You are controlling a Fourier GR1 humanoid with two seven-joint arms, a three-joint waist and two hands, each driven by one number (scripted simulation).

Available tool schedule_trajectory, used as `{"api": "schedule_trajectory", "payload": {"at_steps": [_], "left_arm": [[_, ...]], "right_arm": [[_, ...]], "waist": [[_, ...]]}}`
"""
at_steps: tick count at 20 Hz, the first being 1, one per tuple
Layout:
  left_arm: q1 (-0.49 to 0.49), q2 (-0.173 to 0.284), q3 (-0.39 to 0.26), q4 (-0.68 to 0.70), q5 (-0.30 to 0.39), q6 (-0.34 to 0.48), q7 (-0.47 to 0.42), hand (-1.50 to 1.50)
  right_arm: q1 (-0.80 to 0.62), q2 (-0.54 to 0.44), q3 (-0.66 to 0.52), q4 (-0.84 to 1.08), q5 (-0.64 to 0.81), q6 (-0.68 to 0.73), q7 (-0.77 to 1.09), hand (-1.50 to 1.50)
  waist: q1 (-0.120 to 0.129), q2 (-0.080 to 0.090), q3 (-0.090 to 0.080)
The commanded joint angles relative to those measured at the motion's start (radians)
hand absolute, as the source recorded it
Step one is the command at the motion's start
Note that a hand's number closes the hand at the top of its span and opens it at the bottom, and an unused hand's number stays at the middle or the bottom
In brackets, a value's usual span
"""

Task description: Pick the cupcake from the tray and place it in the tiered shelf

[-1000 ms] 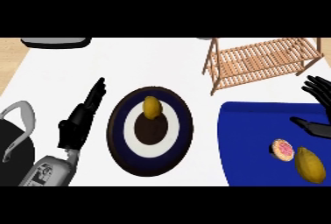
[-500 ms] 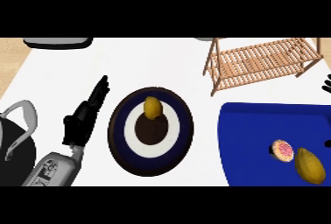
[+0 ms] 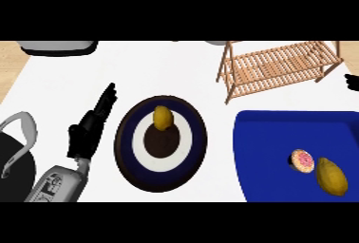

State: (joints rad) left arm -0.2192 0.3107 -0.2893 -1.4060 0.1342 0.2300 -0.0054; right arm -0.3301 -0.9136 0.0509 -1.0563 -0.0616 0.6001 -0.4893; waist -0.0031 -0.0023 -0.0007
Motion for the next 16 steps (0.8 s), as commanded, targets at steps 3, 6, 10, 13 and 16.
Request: {"api": "schedule_trajectory", "payload": {"at_steps": [3,6,10,13,16], "left_arm": [[0.041,0.011,0.009,-0.022,-0.007,-0.01,-0.013,0.0],[0.043,0.0,0.021,-0.003,-0.008,-0.02,-0.021,0.0],[0.005,-0.025,0.027,0.002,-0.039,-0.017,0.014,0.0],[0.028,-0.016,0.057,-0.031,-0.044,-0.06,0.021,0.0],[0.081,0.001,0.07,-0.1,-0.044,-0.084,0.039,0.0]], "right_arm": [[0.03,-0.135,0.088,-0.185,0.17,0.025,0.0,-1.5],[0.093,-0.163,0.072,-0.288,0.207,-0.012,0.046,-1.5],[0.184,-0.12,0.053,-0.464,0.21,-0.023,0.169,-1.5],[0.239,-0.106,-0.043,-0.526,0.191,0.012,0.209,-1.5],[0.293,-0.058,-0.069,-0.604,0.204,0.013,0.267,-1.5]], "waist": [[-0.003,-0.003,0.0],[-0.011,-0.002,0.0],[-0.016,-0.003,0.0],[-0.007,-0.001,0.0],[-0.003,-0.001,0.001]]}}
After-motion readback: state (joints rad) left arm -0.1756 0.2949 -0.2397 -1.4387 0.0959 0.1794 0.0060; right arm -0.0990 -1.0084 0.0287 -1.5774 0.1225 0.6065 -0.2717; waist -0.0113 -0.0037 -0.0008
